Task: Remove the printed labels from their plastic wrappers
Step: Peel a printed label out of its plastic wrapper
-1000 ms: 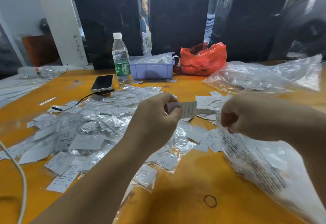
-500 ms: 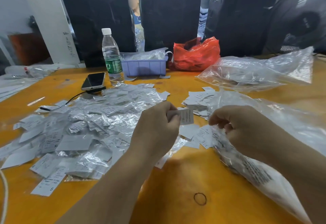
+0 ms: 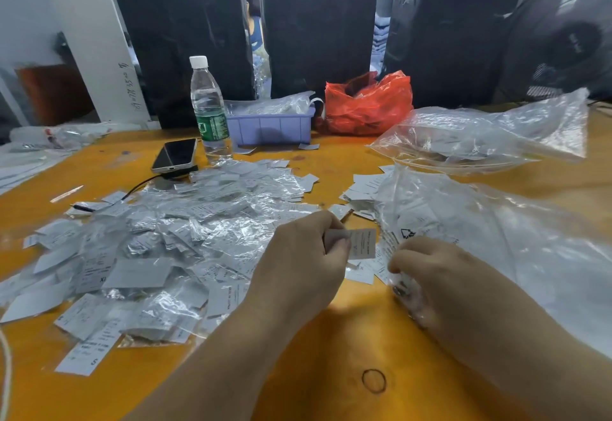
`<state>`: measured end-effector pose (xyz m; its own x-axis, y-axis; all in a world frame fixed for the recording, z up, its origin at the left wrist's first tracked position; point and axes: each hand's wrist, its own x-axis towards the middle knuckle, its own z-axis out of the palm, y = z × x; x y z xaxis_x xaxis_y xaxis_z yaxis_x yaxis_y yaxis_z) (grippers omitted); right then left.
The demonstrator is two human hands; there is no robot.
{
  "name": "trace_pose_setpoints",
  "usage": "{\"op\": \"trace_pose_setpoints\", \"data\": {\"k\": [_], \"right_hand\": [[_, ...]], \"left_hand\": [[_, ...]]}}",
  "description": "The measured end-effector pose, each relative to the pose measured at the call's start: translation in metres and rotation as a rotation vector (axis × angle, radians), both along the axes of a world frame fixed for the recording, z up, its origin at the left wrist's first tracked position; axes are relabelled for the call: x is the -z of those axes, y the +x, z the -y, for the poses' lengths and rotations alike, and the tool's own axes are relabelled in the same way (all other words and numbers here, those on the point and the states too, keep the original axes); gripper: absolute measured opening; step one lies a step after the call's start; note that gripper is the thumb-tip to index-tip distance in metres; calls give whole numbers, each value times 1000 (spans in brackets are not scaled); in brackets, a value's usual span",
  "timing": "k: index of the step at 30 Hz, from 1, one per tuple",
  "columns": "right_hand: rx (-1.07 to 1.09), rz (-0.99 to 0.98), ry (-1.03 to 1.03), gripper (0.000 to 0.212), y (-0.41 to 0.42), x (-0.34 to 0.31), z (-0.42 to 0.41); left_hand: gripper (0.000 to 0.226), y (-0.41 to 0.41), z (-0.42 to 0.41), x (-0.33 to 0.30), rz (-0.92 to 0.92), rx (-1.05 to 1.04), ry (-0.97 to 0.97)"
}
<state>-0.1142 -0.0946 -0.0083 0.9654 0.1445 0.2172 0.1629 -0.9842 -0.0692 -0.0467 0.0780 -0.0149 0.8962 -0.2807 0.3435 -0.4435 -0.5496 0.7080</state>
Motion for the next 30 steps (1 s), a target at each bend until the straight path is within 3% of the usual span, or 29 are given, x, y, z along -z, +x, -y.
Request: {"op": "trace_pose_setpoints", "data": {"k": [6, 12, 17, 22, 25, 30], "right_hand": [[160, 9, -60, 37, 0, -1, 4], [182, 1, -33, 21, -2, 0, -2], [178, 93, 37, 43, -4, -6, -5], [-15, 414, 402, 40, 3, -19, -5], [-16, 303, 751, 39, 11, -28, -11], [-101, 129, 1123, 34, 37, -43, -27]], "left_hand": [[11, 7, -8, -3, 14, -63, -16], [10, 19, -23, -5, 4, -173, -37], [10, 17, -19, -3, -3, -154, -25], [8, 11, -15, -5, -36, -85, -93], [23, 9, -14, -8, -61, -39, -178], [21, 7, -16, -13, -75, -18, -231]]}}
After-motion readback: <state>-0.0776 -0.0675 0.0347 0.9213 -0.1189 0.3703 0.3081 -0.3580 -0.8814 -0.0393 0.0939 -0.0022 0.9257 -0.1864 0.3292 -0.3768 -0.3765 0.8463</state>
